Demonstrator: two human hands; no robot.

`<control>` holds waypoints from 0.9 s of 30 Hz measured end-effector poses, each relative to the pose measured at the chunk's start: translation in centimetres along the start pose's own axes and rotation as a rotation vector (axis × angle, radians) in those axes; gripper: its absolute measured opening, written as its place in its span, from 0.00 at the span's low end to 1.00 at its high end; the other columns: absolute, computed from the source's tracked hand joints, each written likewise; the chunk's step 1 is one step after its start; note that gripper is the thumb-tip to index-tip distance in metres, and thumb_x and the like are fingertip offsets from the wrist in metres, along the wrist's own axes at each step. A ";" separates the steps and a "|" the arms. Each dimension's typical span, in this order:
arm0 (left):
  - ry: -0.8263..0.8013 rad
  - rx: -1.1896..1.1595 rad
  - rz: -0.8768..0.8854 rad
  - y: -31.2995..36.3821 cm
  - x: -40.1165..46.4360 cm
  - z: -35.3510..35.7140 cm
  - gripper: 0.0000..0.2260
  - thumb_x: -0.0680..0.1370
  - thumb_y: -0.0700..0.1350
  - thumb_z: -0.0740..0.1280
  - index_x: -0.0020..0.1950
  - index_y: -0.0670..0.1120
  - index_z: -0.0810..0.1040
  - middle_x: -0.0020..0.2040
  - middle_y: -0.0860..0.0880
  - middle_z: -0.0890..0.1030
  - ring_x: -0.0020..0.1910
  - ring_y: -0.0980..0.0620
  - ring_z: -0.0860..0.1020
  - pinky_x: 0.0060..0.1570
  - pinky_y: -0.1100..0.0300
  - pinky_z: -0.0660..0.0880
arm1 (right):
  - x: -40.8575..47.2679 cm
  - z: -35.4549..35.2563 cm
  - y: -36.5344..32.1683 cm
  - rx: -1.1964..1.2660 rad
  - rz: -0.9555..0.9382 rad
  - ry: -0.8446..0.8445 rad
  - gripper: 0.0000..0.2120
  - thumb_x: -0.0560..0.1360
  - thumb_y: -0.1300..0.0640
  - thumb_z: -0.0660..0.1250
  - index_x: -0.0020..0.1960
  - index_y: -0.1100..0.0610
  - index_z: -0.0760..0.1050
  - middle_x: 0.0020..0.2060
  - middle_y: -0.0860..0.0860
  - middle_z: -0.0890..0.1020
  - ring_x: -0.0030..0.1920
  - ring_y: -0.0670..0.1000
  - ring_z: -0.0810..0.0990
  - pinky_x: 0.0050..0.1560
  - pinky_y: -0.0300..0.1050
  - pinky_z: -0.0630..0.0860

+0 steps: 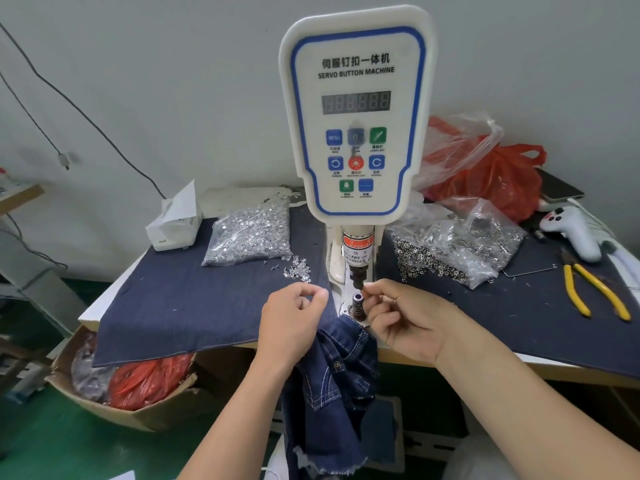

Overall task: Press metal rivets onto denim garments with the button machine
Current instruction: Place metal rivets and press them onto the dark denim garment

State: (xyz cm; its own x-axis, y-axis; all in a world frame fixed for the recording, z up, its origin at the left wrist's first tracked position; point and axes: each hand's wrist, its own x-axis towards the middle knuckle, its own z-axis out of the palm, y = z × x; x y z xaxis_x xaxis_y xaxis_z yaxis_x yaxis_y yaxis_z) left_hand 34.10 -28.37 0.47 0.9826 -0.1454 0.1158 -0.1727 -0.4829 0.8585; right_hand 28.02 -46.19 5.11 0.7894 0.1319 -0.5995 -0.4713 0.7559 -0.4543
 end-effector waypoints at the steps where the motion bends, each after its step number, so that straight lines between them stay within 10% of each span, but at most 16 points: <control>1: -0.009 -0.021 0.015 0.2 -0.2 0.0 0.07 0.82 0.48 0.70 0.44 0.52 0.83 0.21 0.57 0.67 0.23 0.58 0.65 0.29 0.70 0.64 | 0.0 0.1 0.0 -0.004 -0.005 0.007 0.07 0.79 0.64 0.68 0.43 0.61 0.73 0.30 0.51 0.72 0.21 0.42 0.68 0.17 0.31 0.66; 13: -0.104 -0.395 -0.070 1.3 -2.1 0.6 0.05 0.81 0.48 0.74 0.53 0.50 0.88 0.37 0.59 0.86 0.36 0.67 0.80 0.38 0.74 0.72 | -0.4 -0.3 0.5 0.050 -0.085 -0.008 0.04 0.79 0.64 0.68 0.46 0.65 0.78 0.30 0.52 0.74 0.23 0.42 0.70 0.19 0.31 0.67; 21: -0.279 -0.566 -0.312 2.8 -3.4 0.9 0.19 0.81 0.53 0.72 0.30 0.51 0.79 0.27 0.56 0.66 0.25 0.57 0.64 0.26 0.67 0.65 | -0.8 -2.5 3.4 -1.050 -0.972 0.245 0.05 0.76 0.55 0.75 0.46 0.45 0.84 0.35 0.43 0.84 0.31 0.44 0.78 0.33 0.36 0.73; 27: -0.313 -0.588 -0.358 2.9 -3.9 1.1 0.11 0.80 0.52 0.73 0.41 0.48 0.81 0.29 0.54 0.65 0.27 0.56 0.63 0.27 0.66 0.64 | -0.5 -3.0 4.2 -1.271 -1.251 0.302 0.07 0.73 0.57 0.77 0.47 0.46 0.84 0.42 0.40 0.83 0.42 0.45 0.82 0.45 0.32 0.74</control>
State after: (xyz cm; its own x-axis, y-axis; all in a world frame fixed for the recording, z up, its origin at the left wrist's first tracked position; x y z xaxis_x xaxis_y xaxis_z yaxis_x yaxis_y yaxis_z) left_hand 29.71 -30.12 1.99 0.8913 -0.3467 -0.2922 0.3046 -0.0194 0.9523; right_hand 24.41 -45.02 1.52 0.8532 -0.2870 0.4355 0.1864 -0.6120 -0.7686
